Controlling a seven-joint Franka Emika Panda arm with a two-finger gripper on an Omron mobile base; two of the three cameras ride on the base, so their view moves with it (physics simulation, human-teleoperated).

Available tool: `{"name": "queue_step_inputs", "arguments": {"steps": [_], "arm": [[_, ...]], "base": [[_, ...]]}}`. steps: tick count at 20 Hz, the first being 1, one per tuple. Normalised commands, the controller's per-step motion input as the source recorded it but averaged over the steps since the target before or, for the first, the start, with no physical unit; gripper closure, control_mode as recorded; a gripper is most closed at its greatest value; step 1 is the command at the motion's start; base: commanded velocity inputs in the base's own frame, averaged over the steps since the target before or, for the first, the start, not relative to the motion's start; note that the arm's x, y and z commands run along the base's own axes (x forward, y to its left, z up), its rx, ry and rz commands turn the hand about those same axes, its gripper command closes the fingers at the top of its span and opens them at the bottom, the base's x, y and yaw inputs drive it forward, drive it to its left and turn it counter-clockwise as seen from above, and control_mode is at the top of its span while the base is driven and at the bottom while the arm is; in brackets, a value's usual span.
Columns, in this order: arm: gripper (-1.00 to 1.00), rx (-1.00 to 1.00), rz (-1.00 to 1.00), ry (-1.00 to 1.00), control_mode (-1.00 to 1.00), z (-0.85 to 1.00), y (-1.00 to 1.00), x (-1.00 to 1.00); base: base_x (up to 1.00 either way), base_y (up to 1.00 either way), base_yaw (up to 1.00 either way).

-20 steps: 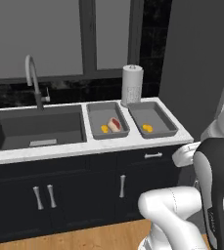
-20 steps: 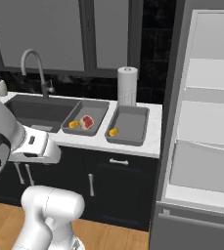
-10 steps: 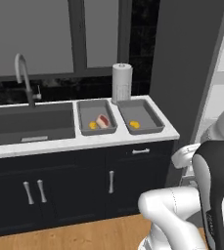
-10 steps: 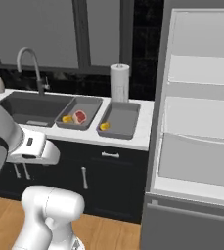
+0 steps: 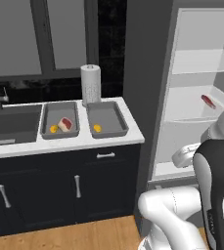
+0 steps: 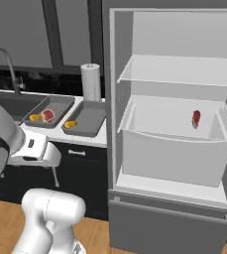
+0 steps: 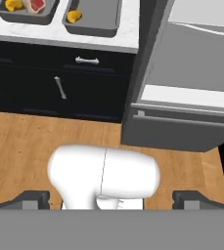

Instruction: Place one corn and one steak in each tupperware on the nearby counter, to pack two identical lunches.

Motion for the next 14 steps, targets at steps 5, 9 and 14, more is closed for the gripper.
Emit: {"name": "queue_step_inputs", "arguments": {"steps": [5,9,14], "arm": [[-1.00,0.00,0.00,0.00,1.00,0.00,0.00,0.00],[-1.00,0.00,0.00,0.00,1.00,0.00,0.00,0.00],[-1.00,0.00,0.00,0.00,1.00,0.00,0.00,0.00]], "base": [[0.00,-0.72,0.00],[0.00,-0.61,0.00],[0.00,-0.52,0.00]]}}
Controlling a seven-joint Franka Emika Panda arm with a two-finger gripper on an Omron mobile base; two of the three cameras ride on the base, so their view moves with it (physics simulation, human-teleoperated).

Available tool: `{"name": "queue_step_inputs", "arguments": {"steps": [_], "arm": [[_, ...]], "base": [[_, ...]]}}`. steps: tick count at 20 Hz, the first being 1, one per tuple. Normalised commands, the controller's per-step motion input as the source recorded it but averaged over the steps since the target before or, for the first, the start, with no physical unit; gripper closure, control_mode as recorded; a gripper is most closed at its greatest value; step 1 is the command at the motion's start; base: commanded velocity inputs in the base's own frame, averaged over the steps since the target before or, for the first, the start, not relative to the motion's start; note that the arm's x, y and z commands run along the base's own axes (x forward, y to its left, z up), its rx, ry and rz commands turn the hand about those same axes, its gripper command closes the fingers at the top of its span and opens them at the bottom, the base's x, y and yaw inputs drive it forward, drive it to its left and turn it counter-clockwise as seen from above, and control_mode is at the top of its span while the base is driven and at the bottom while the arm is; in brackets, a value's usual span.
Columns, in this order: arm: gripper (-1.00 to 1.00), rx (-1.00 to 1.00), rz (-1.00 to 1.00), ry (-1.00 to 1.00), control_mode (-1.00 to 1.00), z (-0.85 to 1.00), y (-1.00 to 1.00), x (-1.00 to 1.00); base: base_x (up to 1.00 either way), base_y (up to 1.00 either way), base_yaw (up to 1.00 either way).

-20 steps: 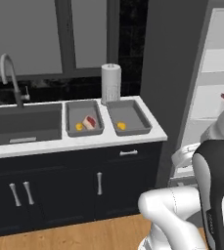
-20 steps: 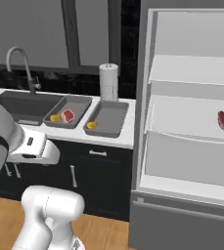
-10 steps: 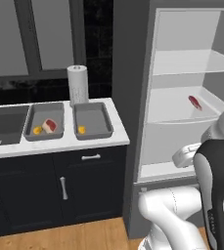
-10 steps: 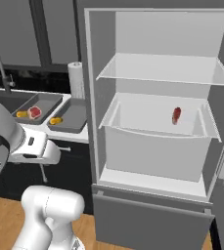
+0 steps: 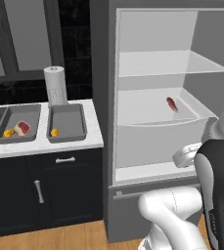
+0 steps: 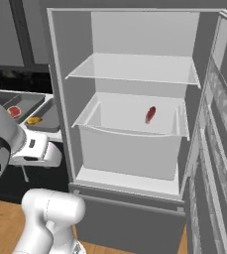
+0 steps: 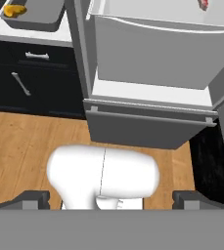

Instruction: Place one corn and one steak in each tupperware on the nearby counter, to pack two identical lunches.

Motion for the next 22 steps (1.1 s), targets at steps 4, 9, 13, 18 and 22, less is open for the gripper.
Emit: {"name": "queue_step_inputs", "arguments": {"steps": [4,9,13,18,22], "arm": [[-1.00,0.00,0.00,0.00,1.00,0.00,0.00,0.00],[-1.00,0.00,0.00,0.00,1.00,0.00,0.00,0.00],[-1.00,0.00,0.00,0.00,1.00,0.00,0.00,0.00],[-1.00,0.00,0.00,0.00,-1.00,0.00,0.00,0.00],[-1.00,0.00,0.00,0.00,-1.00,0.00,0.00,0.00]], "base": [[0.00,-0.48,0.00],[0.00,-0.45,0.00],[0.00,-0.24,0.00],[0.00,0.00,0.00],[0.00,0.00,0.00]]}}
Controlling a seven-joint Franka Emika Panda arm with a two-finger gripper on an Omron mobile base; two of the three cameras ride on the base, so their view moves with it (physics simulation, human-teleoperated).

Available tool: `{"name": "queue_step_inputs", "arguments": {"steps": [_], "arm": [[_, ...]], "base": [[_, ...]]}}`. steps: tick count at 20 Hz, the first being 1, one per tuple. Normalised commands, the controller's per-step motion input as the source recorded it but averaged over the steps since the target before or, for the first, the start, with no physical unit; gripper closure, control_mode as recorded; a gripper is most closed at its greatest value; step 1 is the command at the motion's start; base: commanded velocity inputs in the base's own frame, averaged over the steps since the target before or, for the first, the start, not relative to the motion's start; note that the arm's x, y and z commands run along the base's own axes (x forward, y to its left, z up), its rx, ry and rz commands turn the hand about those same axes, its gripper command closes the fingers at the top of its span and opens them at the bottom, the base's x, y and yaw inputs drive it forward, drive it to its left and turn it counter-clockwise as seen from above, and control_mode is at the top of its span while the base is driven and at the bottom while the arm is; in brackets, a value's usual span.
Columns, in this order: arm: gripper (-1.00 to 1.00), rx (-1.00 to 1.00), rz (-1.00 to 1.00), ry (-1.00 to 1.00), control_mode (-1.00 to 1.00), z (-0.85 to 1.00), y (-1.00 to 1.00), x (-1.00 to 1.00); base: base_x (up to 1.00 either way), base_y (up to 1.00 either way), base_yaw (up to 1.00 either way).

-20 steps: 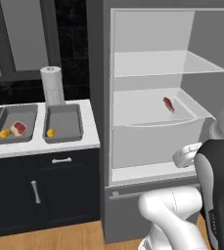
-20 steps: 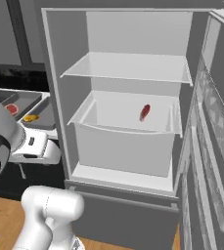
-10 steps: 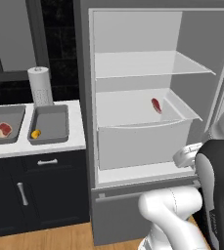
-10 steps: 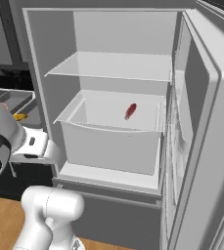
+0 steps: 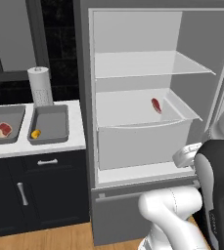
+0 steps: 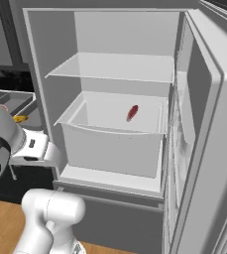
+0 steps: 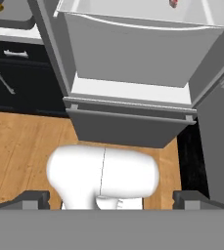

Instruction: Place one corn and one steak in each tupperware on the nearby counter, to pack two identical lunches.

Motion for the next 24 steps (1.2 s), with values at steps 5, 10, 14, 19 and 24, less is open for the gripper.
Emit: {"name": "queue_step_inputs", "arguments": {"steps": [5,10,14,19,24], "arm": [[-1.00,0.00,0.00,0.00,-1.00,0.00,-0.02,-0.02],[-1.00,-0.03,-0.05,-0.10,-1.00,-0.21,-0.28,0.38],[-1.00,-0.22,-0.10,-0.27,-1.00,-0.03,0.00,0.58],[-1.00,-0.06,-0.09,-0.02,-1.00,0.19,-0.07,0.54],[-1.00,0.01,0.00,0.01,-1.00,0.18,-0.42,0.59]], "base": [[0.00,0.00,0.00],[0.00,0.00,0.00],[0.00,0.00,0.00],[0.00,0.00,0.00],[0.00,0.00,0.00]]}}
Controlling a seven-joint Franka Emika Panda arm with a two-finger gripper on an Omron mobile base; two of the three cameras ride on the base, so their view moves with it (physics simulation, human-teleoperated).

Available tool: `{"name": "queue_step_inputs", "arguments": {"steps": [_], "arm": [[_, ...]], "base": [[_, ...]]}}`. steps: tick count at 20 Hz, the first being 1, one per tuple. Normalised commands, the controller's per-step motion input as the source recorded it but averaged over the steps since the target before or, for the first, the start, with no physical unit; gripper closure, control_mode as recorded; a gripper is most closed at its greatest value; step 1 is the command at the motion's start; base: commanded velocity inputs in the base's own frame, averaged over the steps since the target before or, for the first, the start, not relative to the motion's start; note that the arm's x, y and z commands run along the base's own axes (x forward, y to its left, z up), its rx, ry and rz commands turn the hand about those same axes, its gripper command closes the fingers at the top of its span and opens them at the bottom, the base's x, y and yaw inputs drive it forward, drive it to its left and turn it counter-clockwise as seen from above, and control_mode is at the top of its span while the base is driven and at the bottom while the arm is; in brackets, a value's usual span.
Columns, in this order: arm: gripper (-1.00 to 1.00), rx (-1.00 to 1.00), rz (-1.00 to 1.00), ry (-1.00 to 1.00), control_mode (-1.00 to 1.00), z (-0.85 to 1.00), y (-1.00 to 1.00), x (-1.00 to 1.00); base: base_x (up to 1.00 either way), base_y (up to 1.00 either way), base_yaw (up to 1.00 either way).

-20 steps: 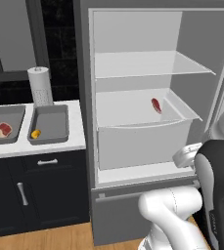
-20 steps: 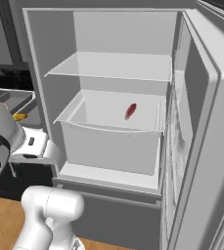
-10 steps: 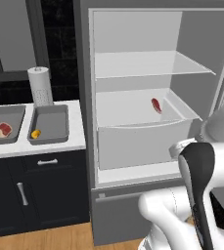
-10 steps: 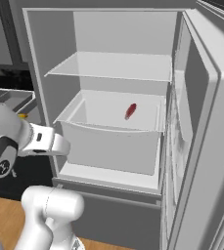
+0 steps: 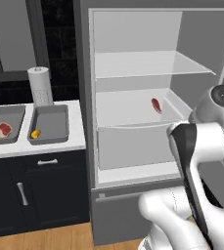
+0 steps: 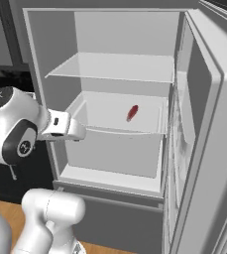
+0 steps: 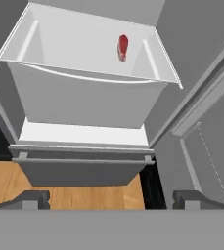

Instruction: Place one corn and one steak in each tupperware on the nearby counter, to pack two identical lunches.

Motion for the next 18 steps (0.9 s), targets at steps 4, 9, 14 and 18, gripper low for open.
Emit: {"name": "queue_step_inputs", "arguments": {"steps": [4,9,14,18], "arm": [[-1.00,0.00,0.00,0.01,-1.00,0.03,-0.37,0.71],[-1.00,0.00,0.00,0.00,-1.00,0.00,-0.24,0.80],[-1.00,0.00,-0.01,0.00,-1.00,-0.02,-0.25,0.82],[-1.00,0.00,-0.03,0.01,-1.00,-0.14,-0.29,0.81]], "base": [[0.00,0.00,0.00],[0.00,0.00,0.00],[0.00,0.00,0.00],[0.00,0.00,0.00]]}}
